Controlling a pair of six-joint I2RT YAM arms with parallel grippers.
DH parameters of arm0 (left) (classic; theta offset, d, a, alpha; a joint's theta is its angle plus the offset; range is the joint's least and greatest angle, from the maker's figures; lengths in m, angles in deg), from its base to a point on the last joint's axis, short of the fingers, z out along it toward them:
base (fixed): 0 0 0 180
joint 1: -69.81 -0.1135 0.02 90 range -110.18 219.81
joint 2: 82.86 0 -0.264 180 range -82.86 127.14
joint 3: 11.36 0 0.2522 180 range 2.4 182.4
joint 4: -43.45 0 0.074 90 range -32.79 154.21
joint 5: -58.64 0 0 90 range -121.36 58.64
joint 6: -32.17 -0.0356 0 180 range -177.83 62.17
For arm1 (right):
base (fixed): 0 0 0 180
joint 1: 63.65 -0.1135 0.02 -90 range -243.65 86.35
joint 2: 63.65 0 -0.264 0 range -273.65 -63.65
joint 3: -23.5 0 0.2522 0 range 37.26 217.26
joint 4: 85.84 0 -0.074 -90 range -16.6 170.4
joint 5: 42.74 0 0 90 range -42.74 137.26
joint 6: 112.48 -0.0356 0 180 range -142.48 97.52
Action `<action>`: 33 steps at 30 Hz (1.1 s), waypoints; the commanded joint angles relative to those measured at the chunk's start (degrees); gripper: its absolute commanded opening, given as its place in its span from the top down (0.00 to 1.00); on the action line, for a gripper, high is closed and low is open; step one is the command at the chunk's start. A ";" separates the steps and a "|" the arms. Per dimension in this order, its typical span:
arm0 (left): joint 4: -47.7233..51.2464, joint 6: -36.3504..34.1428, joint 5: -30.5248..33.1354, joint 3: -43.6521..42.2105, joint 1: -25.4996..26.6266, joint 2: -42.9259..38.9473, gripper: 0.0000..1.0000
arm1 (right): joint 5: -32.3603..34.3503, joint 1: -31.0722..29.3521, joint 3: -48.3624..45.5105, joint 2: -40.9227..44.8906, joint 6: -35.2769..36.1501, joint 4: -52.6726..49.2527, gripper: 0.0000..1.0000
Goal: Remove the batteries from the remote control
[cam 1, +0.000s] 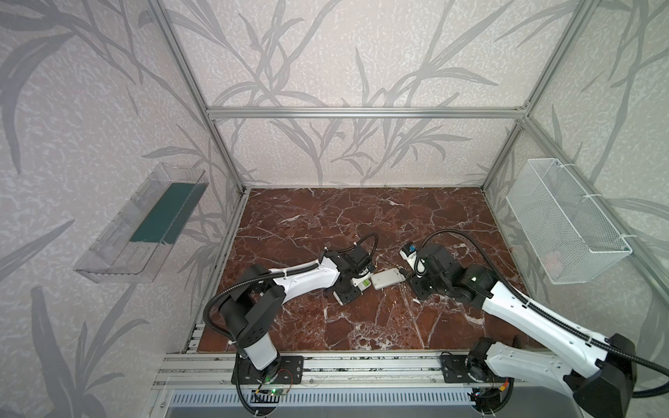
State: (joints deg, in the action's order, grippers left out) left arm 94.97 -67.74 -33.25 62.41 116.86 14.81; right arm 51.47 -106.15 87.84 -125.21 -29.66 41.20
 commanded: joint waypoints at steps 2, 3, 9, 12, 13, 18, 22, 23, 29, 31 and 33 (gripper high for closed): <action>0.95 -1.76 -0.70 3.32 0.83 4.03 0.50 | 0.36 0.48 0.04 2.03 0.54 0.97 1.00; 0.94 -1.95 -0.36 3.82 1.03 4.83 0.50 | 0.36 0.64 0.04 2.28 0.50 0.88 1.00; -0.38 -3.23 -0.40 6.30 1.56 7.51 0.49 | 0.54 1.10 0.13 3.33 0.61 0.55 1.00; -2.32 -3.29 -1.45 7.61 1.60 8.27 0.48 | 0.36 1.43 0.10 3.54 0.51 0.58 1.00; -2.82 -3.27 -1.76 8.04 1.63 8.61 0.47 | 0.32 1.43 0.09 3.45 0.58 0.57 1.00; -5.69 -3.57 -2.40 8.21 1.64 9.53 0.43 | 0.27 1.65 0.04 2.77 0.63 0.35 1.00; -7.70 -3.58 -3.28 6.28 1.67 9.09 0.39 | 0.27 1.79 -0.01 2.76 0.55 0.46 1.00; -8.39 -3.09 -3.21 5.57 1.65 8.74 0.37 | 0.23 1.80 0.04 2.76 0.53 0.29 1.00; -13.54 0.40 -2.78 0.34 1.64 5.43 0.23 | 0.14 1.98 0.21 2.85 0.85 0.45 1.00; -16.04 2.26 -2.00 -1.68 1.64 3.26 0.01 | 0.02 1.98 0.31 2.68 0.95 0.44 1.00; -17.84 3.56 -1.56 -3.54 1.56 0.58 0.01 | -0.12 2.05 0.30 2.67 1.06 0.44 1.00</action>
State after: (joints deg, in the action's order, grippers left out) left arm 79.95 -66.74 -35.70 61.38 118.15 18.61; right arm 51.47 -104.42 87.84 -122.81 -29.25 41.20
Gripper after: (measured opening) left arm 0.987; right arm 0.282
